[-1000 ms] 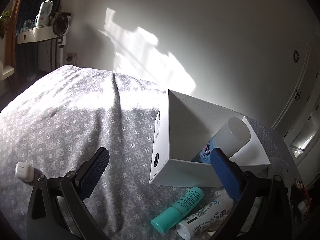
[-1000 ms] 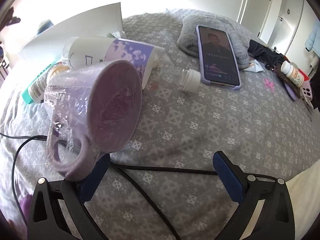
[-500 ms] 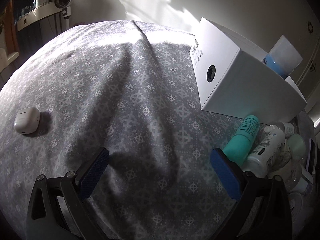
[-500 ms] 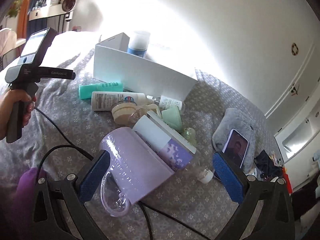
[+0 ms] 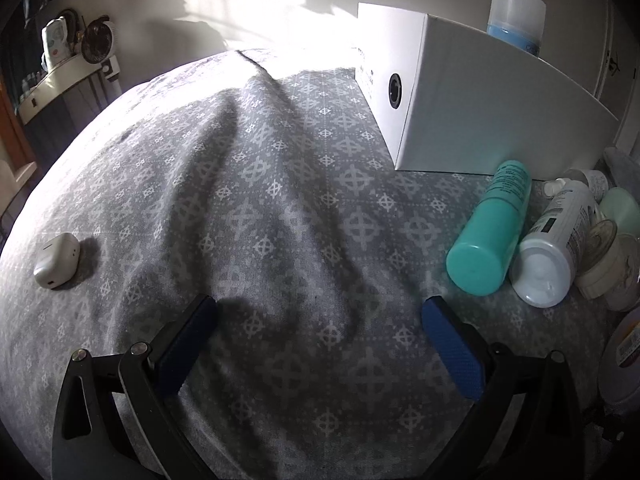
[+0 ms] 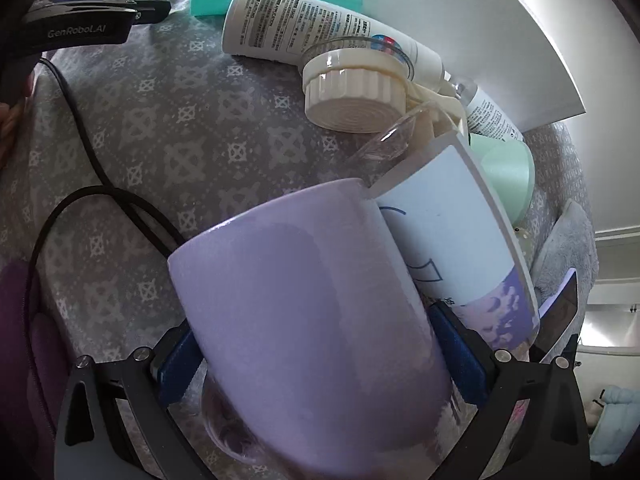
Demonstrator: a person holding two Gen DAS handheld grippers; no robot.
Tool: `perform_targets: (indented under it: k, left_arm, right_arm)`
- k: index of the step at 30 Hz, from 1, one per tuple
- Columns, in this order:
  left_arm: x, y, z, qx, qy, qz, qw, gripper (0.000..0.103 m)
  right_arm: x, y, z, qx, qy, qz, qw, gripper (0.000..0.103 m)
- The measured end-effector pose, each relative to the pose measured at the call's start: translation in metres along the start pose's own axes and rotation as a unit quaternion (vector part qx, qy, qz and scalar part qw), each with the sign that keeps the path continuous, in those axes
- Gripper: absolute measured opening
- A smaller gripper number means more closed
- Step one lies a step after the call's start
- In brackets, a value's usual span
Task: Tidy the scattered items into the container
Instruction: 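Grasp the lilac wrapped mug with the right gripper and lift it, then place the lilac mug into the white box and open the right gripper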
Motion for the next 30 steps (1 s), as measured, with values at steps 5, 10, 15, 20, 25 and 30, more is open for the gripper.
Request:
perform_targets:
  k: [5,10,15,20,25,30]
  left_arm:
    - [0.0,0.001,0.0,-0.001,-0.002,0.001,1.0,0.103]
    - [0.001,0.002,0.001,-0.004,-0.005,0.001,1.0,0.103]
    - [0.002,0.002,0.0,-0.004,-0.005,0.001,1.0,0.103]
    - [0.002,0.003,0.0,-0.001,0.0,0.004,1.0,0.103]
    - [0.004,0.005,0.001,-0.002,-0.001,0.007,1.0,0.103]
    - [0.004,0.006,0.001,-0.001,0.001,0.009,1.0,0.103]
  right_arm:
    - [0.015,0.023,0.012,-0.023,-0.019,0.02,0.999,0.097]
    - [0.046,0.051,0.038,-0.075,-0.056,0.059,0.994,0.094]
    - [0.093,0.067,0.107,-0.195,-0.146,0.153,0.958,0.093]
    - [0.107,0.029,0.184,-0.339,-0.187,0.245,0.889,0.093]
    - [0.102,-0.031,0.23,-0.46,-0.171,0.288,0.822,0.093]
    - [0.085,-0.113,0.25,-0.495,-0.146,0.285,0.808,0.093]
Point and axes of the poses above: each gripper's, at about its wrist camera, not at the fingertips, and x roughly against the way its jaws point, z to its right, y to its underside, the point moved 1 cm from there along -x, roughly the way its jaws point, and after that the axes turned 7 degrees about y, right-handed, at the moved point
